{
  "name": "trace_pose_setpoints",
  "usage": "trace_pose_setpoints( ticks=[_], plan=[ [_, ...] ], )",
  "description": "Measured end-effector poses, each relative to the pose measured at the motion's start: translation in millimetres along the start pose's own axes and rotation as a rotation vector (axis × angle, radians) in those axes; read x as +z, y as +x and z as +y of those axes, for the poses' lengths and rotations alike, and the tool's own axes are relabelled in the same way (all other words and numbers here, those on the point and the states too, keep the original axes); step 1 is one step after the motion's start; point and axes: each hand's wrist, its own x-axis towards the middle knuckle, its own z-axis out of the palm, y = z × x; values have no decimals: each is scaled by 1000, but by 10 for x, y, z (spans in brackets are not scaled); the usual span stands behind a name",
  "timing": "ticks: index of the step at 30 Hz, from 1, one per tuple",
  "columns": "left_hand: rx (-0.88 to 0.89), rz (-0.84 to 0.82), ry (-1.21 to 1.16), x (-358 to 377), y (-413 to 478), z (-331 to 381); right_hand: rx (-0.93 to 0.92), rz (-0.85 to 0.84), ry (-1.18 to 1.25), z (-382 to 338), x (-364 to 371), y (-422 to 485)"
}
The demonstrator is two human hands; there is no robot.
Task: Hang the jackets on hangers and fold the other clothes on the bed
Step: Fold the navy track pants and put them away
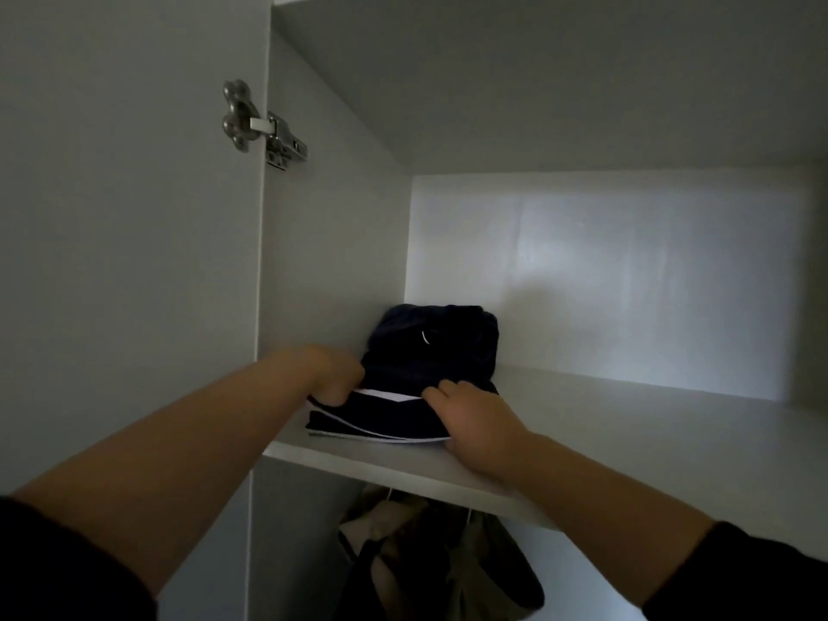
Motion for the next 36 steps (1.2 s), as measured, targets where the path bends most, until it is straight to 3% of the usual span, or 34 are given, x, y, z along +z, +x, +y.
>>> trace_pose_setpoints(
  ticks=[3, 5, 8, 10, 12, 14, 16, 21, 27, 31, 34, 36],
  plan=[
    [-63, 205, -48, -8, 272, -49, -32, 17, 56, -60, 85, 111],
    [-22, 222, -9, 169, 415, 18, -35, -24, 328, -23, 44, 159],
    [-40, 149, -16, 498, 545, 118, 179, -46, 776, 211, -80, 271],
    [-143, 161, -138, 587, 591, 22, 342, -45, 709, 431, -53, 398],
    [-160, 120, -212, 582, 616, -63, 406, -200, 602, 495, 51, 498],
    [-189, 60, -280, 510, 643, -76, 365, -445, 547, 412, 180, 562],
    [-211, 83, -381, 404, 698, -37, 292, -570, 478, 323, 235, 609],
    [-166, 127, -378, 519, 735, 177, 264, -518, 407, 346, 337, 723],
    [-198, 224, -419, 586, 734, 164, 313, -602, 407, 424, 547, 784],
    [-199, 410, -524, 648, 567, 218, 366, -520, 494, 274, 281, 617],
    [-89, 401, -601, 640, 323, 208, 424, -424, 547, 168, 60, 356],
    [-1, 517, -634, 610, 99, 264, 499, -292, 519, 101, -29, 121]
  ],
)
